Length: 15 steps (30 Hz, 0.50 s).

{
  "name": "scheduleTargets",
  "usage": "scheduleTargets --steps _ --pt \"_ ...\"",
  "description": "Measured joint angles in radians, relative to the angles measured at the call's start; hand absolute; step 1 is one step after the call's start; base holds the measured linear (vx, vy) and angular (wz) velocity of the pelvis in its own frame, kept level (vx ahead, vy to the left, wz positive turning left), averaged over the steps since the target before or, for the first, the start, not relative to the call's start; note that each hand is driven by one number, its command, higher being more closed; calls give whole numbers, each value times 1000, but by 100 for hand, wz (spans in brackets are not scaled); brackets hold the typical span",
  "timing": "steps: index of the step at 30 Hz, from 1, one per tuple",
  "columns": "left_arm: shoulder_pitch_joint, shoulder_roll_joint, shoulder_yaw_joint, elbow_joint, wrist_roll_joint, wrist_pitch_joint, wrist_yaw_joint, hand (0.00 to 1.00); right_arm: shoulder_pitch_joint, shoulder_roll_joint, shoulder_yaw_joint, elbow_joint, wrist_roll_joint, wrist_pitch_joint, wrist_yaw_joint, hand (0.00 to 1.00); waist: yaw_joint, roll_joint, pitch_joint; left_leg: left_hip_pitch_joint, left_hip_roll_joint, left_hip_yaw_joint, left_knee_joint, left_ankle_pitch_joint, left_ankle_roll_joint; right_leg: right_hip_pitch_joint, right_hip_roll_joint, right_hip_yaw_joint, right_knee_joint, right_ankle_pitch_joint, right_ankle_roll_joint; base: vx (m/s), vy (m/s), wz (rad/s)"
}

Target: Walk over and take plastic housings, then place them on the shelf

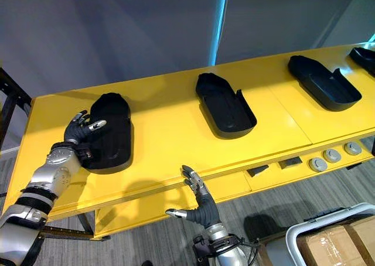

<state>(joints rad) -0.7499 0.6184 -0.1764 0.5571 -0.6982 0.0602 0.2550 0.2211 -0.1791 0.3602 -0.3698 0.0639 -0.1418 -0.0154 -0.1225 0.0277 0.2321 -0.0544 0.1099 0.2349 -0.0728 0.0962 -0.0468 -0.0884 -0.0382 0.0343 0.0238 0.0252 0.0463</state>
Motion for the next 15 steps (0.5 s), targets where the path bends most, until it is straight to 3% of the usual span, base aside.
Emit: scheduleTargets --steps 4,6,8,9,12,14,15 --pt "0 -28 90 -109 118 -2 33 0 -1 7 -15 11 -26 0 8 0 -2 -4 -20 15 -1 -16 -2 0 0 24 0 -18 -6 0 0 -1 16 10" --pt "41 -56 234 -271 244 -10 79 0 0 34 -30 37 -35 0 23 0 2 -3 -36 38 -1 -20 -5 1 0 50 0 -21 -8 -1 0 -16 10 5" --pt "123 -89 309 -423 322 -26 115 0 18 40 -42 39 -35 0 31 0 3 5 -68 43 -2 -22 -11 1 0 55 0 -23 -14 -1 0 1 11 2" --pt "205 -125 354 -542 401 -50 140 100 32 49 -47 39 -34 -1 39 0 6 9 -86 44 -3 -23 -12 1 0 57 -1 -24 -14 -3 1 1 26 4" --pt "399 -245 398 -735 563 -81 178 100 71 72 -79 39 -33 -6 61 0 21 16 -105 54 -4 -33 -13 0 -1 71 -2 -31 -14 -6 3 -19 21 12" --pt "624 -372 383 -856 690 -95 175 100 107 89 -99 39 -30 -15 79 0 29 16 -115 51 -4 -51 -13 -2 -4 69 -4 -50 -15 -17 7 -86 23 22" --pt "678 -401 375 -873 706 -97 172 100 111 94 -104 39 -29 -16 85 0 32 15 -118 47 -4 -53 -14 -4 -7 66 -4 -51 -15 -19 8 -99 26 12"
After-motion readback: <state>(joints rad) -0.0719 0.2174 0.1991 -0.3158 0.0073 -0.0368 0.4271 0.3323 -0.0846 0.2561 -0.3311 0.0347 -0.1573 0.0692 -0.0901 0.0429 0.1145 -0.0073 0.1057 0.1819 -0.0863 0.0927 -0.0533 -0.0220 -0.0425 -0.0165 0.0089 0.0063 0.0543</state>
